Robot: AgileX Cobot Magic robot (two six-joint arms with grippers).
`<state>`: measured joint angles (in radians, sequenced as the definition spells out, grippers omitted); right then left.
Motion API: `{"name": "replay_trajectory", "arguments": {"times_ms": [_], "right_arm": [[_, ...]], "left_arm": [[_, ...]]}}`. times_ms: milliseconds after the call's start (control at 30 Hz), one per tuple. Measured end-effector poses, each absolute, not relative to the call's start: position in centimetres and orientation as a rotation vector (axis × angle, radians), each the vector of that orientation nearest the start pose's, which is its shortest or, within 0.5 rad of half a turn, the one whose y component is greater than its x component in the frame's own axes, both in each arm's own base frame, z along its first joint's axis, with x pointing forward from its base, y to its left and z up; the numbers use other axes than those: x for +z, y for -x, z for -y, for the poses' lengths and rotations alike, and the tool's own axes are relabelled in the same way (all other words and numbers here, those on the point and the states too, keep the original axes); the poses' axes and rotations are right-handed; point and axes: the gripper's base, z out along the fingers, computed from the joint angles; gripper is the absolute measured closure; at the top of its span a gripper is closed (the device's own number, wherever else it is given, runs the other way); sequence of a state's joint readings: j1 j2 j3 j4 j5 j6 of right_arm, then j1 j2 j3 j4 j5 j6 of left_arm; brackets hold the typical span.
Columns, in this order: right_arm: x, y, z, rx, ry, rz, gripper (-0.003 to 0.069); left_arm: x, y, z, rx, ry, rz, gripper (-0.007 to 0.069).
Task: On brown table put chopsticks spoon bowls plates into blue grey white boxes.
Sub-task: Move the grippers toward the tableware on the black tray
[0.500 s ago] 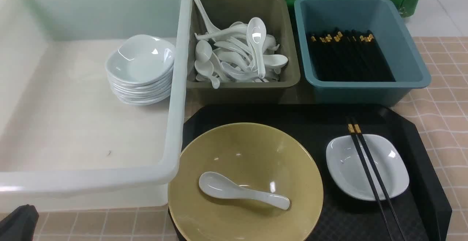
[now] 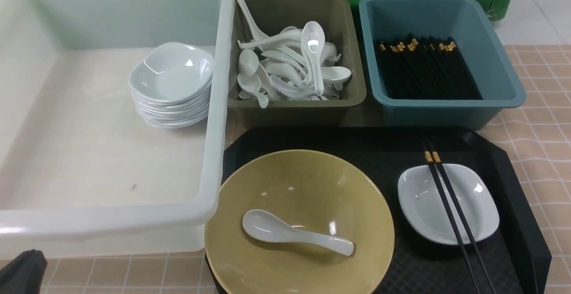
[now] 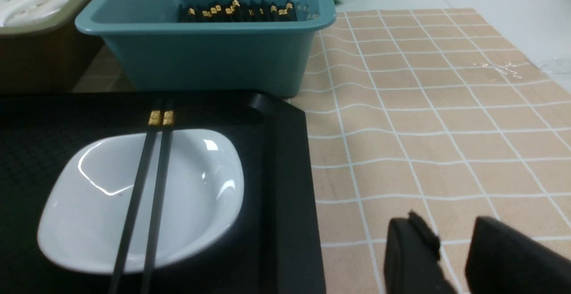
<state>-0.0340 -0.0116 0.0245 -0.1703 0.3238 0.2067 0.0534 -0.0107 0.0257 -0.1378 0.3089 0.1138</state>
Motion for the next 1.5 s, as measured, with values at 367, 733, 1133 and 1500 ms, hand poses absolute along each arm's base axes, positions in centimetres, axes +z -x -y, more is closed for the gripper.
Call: {"name": "replay_trajectory", "arguments": {"times_ms": [367,733,1133,1500], "right_arm": [[17.68,-5.35,0.67,-0.041,-0.11,-1.812,0.0422],[17.68,-5.35,0.67,-0.041,-0.11,-1.812,0.0422],[17.68,-5.35,0.67,-0.041,-0.11,-1.811,0.0422],[17.69,-5.36,0.67,-0.041,-0.11,-1.811,0.0422]], "left_arm": [[17.75,-5.43,0.09,-0.012,0.034,-1.804,0.0623],[17.75,-5.43,0.09,-0.011,0.033,-1.804,0.0623],[17.75,-5.43,0.09,-0.012,0.034,-1.804,0.0623],[17.77,-5.43,0.04,0.005,0.023,-1.802,0.0623]]}}
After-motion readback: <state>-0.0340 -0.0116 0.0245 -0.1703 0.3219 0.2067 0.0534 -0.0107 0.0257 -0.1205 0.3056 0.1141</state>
